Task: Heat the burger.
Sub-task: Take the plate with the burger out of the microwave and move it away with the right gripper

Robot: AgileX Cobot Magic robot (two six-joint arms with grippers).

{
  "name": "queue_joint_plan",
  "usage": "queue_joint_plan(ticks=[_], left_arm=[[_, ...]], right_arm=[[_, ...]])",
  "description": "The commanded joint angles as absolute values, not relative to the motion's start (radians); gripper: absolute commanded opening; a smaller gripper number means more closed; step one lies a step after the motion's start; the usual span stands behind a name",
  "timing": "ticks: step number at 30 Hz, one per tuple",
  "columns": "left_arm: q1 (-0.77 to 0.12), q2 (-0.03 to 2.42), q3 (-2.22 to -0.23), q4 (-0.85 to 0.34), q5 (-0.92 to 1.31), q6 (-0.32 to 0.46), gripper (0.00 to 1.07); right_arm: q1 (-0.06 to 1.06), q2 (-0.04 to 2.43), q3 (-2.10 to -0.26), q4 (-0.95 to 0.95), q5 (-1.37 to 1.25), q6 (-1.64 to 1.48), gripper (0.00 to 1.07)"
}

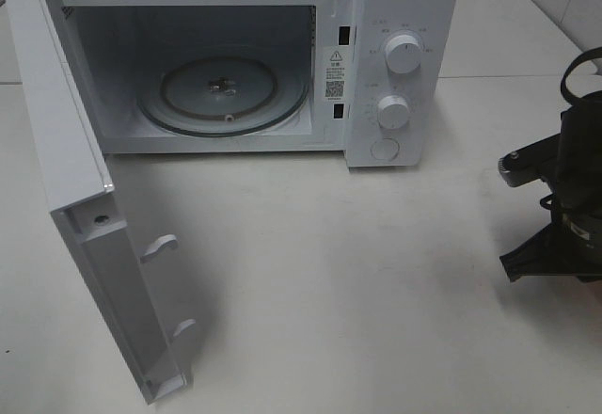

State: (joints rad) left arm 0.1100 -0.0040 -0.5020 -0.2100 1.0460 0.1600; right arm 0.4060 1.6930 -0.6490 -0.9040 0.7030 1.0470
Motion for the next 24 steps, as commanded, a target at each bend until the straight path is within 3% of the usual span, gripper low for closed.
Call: queue_joint_plan(ticks=[1,17,22,24], left_arm=[[0.113,-0.025,-0.498,-0.216,1.039,0.156,0.98],[0.113,-0.025,-0.498,-0.216,1.039,0.156,0.98],[0.113,-0.025,-0.498,-0.216,1.039,0.156,0.98],[0.113,-0.025,-0.498,-0.216,1.039,0.156,0.98]], right_arm=[[0.380,1.715,-0.655,-0.985,0.737,1.055,0.04],[0.338,1.862,-0.654,-1.094,0.706,1.163,0.11],[0.341,1.860,-0.654,-1.065,0.687,1.136,0.25],[0.341,1.853,-0.654,-1.042,0.684,1.106,0.40]])
